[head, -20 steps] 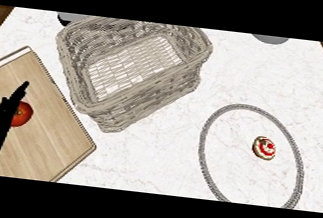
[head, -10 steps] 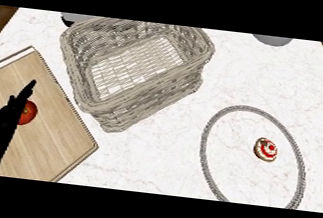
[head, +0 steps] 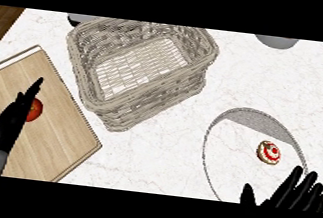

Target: Pick the cupcake from the placemat and place it in the basket

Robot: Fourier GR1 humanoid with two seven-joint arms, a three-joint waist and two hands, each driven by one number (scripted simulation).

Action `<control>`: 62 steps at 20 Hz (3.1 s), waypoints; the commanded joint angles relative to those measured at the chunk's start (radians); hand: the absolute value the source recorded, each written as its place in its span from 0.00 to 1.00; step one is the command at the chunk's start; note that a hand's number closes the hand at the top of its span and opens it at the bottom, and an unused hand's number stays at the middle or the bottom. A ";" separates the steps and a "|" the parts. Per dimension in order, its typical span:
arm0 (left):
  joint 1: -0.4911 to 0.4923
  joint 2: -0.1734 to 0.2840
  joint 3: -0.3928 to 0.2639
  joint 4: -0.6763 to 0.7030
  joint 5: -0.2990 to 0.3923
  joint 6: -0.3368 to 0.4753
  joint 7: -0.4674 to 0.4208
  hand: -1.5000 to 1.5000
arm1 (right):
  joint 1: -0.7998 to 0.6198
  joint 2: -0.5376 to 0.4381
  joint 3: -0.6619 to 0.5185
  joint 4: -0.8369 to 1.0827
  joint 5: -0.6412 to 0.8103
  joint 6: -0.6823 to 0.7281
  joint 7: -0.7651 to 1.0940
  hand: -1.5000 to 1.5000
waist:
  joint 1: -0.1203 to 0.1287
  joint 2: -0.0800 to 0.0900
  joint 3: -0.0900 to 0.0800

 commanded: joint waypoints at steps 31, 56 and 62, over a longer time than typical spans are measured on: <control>0.007 -0.128 0.040 0.117 -0.079 -0.067 -0.034 0.50 | -0.254 0.001 -0.192 0.294 -0.124 -0.020 0.051 0.00 | 0.007 0.009 -0.012; -0.036 -0.130 0.061 0.040 -0.104 -0.129 0.018 0.50 | -0.453 -0.077 -0.038 0.495 -0.383 0.196 -0.366 1.00 | 0.078 0.027 -0.012; -0.054 -0.145 0.043 0.030 -0.099 -0.150 0.017 0.50 | -0.483 -0.151 0.052 0.387 -0.619 0.406 -0.713 1.00 | 0.114 0.041 -0.012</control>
